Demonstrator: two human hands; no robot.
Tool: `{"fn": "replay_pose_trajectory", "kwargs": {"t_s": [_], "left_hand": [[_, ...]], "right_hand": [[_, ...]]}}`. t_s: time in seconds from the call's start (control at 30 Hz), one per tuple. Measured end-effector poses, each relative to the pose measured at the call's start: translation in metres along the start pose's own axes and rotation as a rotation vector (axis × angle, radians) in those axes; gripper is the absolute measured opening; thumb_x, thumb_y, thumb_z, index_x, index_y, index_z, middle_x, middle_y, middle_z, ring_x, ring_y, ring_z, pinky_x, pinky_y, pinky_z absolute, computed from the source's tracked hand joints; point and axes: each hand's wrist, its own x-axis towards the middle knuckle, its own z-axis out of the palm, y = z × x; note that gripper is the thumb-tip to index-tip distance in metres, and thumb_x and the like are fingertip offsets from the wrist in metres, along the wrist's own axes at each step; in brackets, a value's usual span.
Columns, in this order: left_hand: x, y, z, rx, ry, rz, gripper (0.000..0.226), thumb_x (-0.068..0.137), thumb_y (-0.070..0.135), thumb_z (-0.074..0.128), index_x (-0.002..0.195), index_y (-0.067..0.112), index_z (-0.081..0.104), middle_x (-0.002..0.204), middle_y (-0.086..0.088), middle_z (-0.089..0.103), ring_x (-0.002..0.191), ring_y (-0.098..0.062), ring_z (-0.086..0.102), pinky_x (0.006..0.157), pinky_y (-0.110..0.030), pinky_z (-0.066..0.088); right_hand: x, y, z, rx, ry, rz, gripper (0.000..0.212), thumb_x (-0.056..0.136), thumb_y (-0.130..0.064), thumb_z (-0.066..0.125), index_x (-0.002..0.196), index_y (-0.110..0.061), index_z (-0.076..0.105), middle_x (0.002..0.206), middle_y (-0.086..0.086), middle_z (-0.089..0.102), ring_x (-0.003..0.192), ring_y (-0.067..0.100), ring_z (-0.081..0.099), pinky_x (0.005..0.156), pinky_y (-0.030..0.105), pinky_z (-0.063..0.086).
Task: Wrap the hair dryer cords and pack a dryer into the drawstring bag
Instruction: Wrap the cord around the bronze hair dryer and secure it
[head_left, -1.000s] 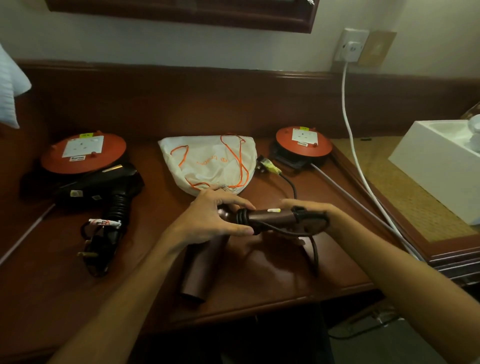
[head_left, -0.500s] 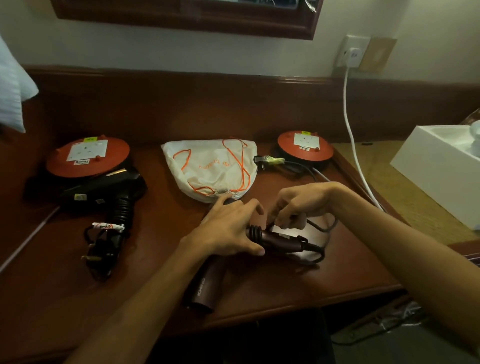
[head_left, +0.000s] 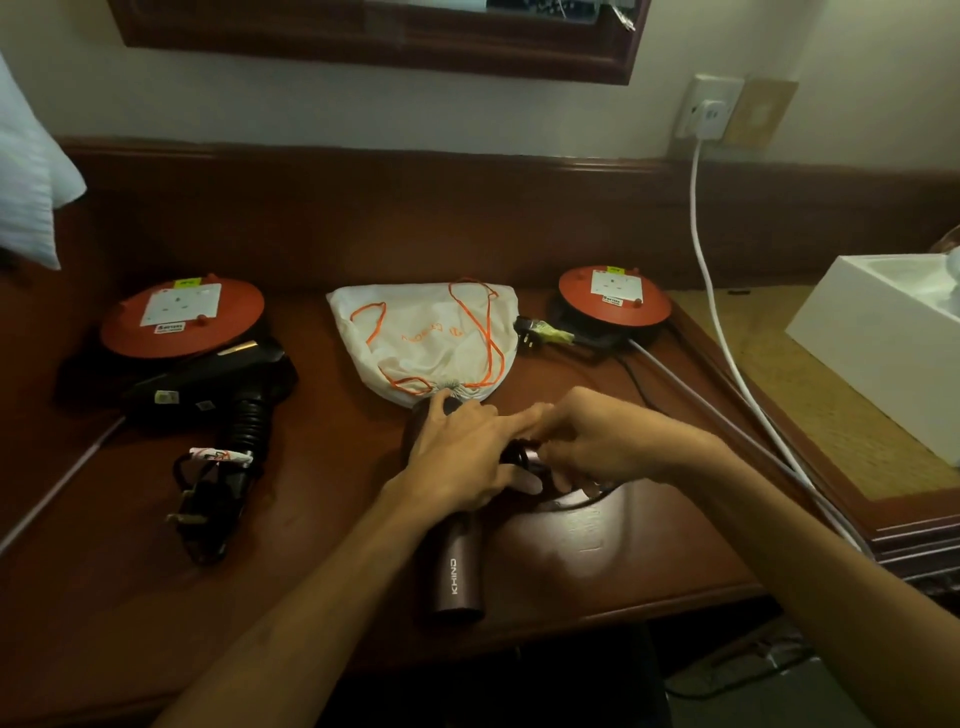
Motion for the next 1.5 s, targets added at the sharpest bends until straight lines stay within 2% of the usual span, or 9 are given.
{"fn": "replay_pose_trajectory", "kwargs": {"t_s": [0.13, 0.3, 0.47, 0.83, 1.0, 1.1, 1.23, 1.37, 1.5], "left_hand": [[-0.003, -0.006, 0.005, -0.003, 0.099, -0.016, 0.053, 0.086, 0.071, 0.054, 0.136, 0.053, 0.05, 0.107, 0.01, 0.05, 0.128, -0.013, 0.045, 0.12, -0.054, 0.009], [-0.007, -0.022, 0.004, -0.181, 0.195, -0.016, 0.054, 0.083, 0.071, 0.059, 0.133, 0.053, 0.055, 0.114, 0.015, 0.059, 0.127, -0.01, 0.047, 0.118, -0.052, 0.016], [-0.014, -0.039, 0.007, -0.351, 0.287, -0.011, 0.061, 0.074, 0.081, 0.052, 0.126, 0.053, 0.062, 0.102, 0.025, 0.057, 0.12, -0.006, 0.05, 0.117, -0.047, 0.02], [-0.024, -0.035, 0.01, -0.461, 0.42, 0.008, 0.059, 0.067, 0.086, 0.061, 0.113, 0.05, 0.07, 0.101, 0.023, 0.068, 0.106, 0.005, 0.048, 0.115, -0.041, 0.024], [-0.025, -0.038, 0.01, -0.51, 0.461, 0.045, 0.055, 0.062, 0.079, 0.074, 0.108, 0.047, 0.072, 0.09, 0.027, 0.067, 0.102, 0.007, 0.054, 0.111, -0.04, 0.03], [-0.027, -0.043, 0.009, -0.506, 0.48, 0.067, 0.052, 0.063, 0.072, 0.079, 0.107, 0.046, 0.073, 0.086, 0.022, 0.067, 0.101, 0.011, 0.052, 0.106, -0.038, 0.034], [-0.03, -0.043, 0.008, -0.389, 0.424, 0.092, 0.051, 0.067, 0.072, 0.075, 0.111, 0.046, 0.071, 0.085, 0.022, 0.06, 0.096, 0.011, 0.047, 0.111, -0.031, 0.024], [-0.031, -0.042, 0.007, -0.336, 0.347, 0.084, 0.05, 0.071, 0.073, 0.071, 0.115, 0.05, 0.066, 0.094, 0.02, 0.061, 0.101, 0.001, 0.051, 0.116, -0.034, 0.02], [-0.031, -0.037, 0.001, -0.28, 0.235, 0.103, 0.054, 0.074, 0.073, 0.071, 0.122, 0.05, 0.063, 0.097, 0.02, 0.055, 0.103, 0.001, 0.046, 0.117, -0.033, 0.016]], "right_hand": [[-0.013, 0.013, 0.013, -0.02, 0.068, -0.101, 0.025, 0.103, -0.017, 0.052, 0.101, -0.024, 0.075, 0.075, 0.005, 0.071, 0.062, 0.022, 0.06, 0.058, 0.036, 0.048], [-0.023, 0.028, 0.036, 0.178, 0.176, -0.144, 0.038, 0.105, -0.019, 0.052, 0.137, -0.037, 0.06, 0.077, 0.0, 0.072, 0.054, 0.013, 0.063, 0.053, 0.024, 0.05], [-0.022, 0.034, 0.079, 0.266, 0.591, -0.263, 0.031, 0.099, -0.012, 0.063, 0.122, -0.031, 0.072, 0.073, -0.013, 0.069, 0.06, 0.009, 0.064, 0.055, 0.024, 0.049], [-0.018, 0.038, 0.089, 0.289, 0.588, -0.245, 0.01, 0.093, -0.014, 0.07, 0.093, -0.02, 0.079, 0.069, -0.009, 0.072, 0.06, 0.011, 0.066, 0.057, 0.016, 0.047], [0.002, 0.05, 0.093, 0.138, 0.481, -0.089, 0.025, 0.098, -0.038, 0.061, 0.075, -0.035, 0.067, 0.067, -0.008, 0.067, 0.062, 0.008, 0.063, 0.059, 0.033, 0.051], [0.015, 0.053, 0.068, 0.1, 0.289, -0.082, 0.017, 0.1, -0.032, 0.06, 0.089, -0.045, 0.058, 0.08, -0.018, 0.065, 0.076, 0.002, 0.063, 0.068, 0.023, 0.05], [0.047, 0.077, 0.028, -0.06, 0.063, 0.02, 0.012, 0.095, -0.014, 0.067, 0.084, -0.016, 0.063, 0.08, 0.008, 0.065, 0.083, 0.038, 0.068, 0.07, 0.036, 0.051], [0.062, 0.063, 0.003, -0.057, -0.027, 0.021, 0.01, 0.086, -0.002, 0.07, 0.086, 0.008, 0.068, 0.081, 0.029, 0.067, 0.067, 0.021, 0.058, 0.064, 0.031, 0.047], [0.059, 0.039, -0.008, 0.012, -0.107, 0.014, 0.017, 0.094, -0.018, 0.07, 0.082, -0.009, 0.077, 0.072, 0.01, 0.065, 0.062, 0.011, 0.054, 0.058, 0.022, 0.044]]}}
